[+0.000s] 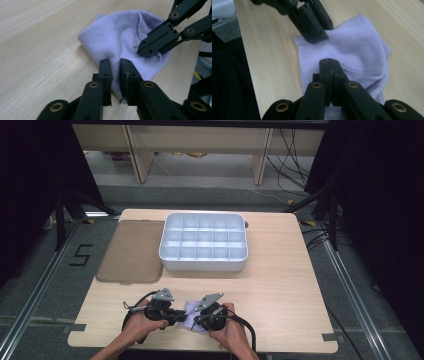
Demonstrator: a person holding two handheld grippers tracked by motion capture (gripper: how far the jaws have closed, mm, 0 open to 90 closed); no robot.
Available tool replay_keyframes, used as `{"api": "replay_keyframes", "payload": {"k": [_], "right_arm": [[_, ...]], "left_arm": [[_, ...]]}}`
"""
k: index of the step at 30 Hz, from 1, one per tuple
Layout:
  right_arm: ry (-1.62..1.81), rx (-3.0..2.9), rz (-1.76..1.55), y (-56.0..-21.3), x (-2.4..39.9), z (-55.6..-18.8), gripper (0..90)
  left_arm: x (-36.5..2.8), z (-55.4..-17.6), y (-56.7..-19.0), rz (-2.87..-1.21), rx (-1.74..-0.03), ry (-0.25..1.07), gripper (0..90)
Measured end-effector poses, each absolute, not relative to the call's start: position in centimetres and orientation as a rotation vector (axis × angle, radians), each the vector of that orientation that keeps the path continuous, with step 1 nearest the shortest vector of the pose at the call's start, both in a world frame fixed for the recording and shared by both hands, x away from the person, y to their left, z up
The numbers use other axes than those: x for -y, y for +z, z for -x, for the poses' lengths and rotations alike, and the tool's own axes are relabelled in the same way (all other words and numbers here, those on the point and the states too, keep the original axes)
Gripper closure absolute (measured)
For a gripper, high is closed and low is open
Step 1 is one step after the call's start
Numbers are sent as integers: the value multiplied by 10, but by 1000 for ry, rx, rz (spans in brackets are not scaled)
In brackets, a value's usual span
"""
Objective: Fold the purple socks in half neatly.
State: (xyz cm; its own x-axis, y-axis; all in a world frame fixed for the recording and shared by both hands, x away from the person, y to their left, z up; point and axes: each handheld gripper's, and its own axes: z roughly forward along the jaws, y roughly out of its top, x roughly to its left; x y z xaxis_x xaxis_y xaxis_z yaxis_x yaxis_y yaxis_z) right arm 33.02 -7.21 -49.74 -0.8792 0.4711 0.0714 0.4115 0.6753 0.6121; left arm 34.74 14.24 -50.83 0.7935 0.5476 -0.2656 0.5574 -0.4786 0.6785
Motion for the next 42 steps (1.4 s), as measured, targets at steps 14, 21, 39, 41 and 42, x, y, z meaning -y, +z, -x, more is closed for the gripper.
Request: {"api": "replay_keyframes", "payload": {"k": [14, 21, 39, 41, 42], "right_arm": [[1063, -2818, -639, -497, 52, -320, 900], [1053, -2818, -659, -497, 50, -322, 900], [1003, -2680, -787, -492, 63, -368, 900], [1033, -2648, -764, -486, 70, -366, 900], [1052, -2654, -768, -480, 77, -359, 900]], "left_arm": [[-146, -345, -497, -2191, -774, 15, 836], [-147, -346, -494, -2215, -743, 41, 835], [-147, -347, -494, -2239, -735, 69, 835], [-147, -346, -494, -2224, -753, 58, 835], [-148, -346, -493, -2229, -744, 56, 835]]}}
